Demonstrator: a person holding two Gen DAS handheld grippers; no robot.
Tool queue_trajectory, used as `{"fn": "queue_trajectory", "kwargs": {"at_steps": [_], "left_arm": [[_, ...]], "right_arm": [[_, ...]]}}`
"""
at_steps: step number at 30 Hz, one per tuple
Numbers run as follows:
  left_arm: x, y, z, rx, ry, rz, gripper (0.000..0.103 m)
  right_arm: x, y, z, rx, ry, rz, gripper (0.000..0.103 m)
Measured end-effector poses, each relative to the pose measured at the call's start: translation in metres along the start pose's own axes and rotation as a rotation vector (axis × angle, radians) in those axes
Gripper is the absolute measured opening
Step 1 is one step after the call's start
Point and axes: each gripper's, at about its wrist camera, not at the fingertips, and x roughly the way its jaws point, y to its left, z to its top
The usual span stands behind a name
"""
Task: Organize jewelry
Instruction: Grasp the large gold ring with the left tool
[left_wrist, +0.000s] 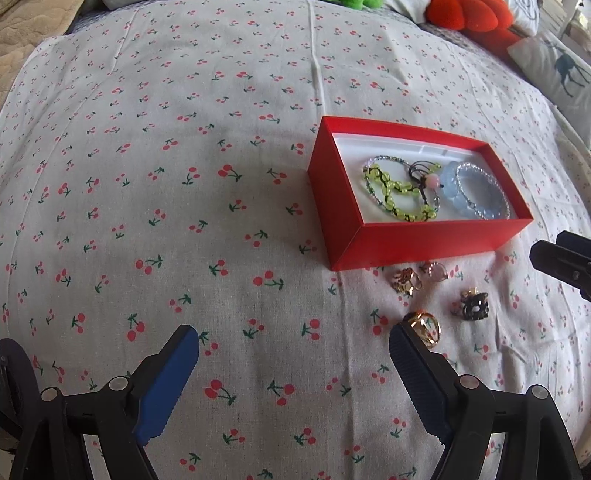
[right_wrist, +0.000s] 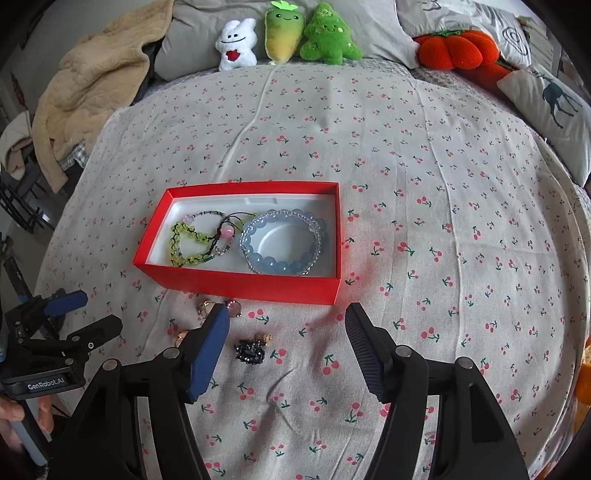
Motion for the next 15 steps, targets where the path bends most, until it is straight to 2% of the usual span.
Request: {"fn": "queue_trajectory", "kwargs": {"at_steps": [10, 15], "left_arm": [[0.014, -0.012, -0.026, 0.071, 0.048, 0.02, 0.088], [0.018, -0.028, -0.035, 0.128, 0.016, -0.045, 0.087]], "right_arm": [[0.002, -0.01, -0.029, -0.035, 0.053, -0.055, 0.069], [0.007, -0.011, -0.04, -0.041, 0.087, -0.072, 0.069]]}}
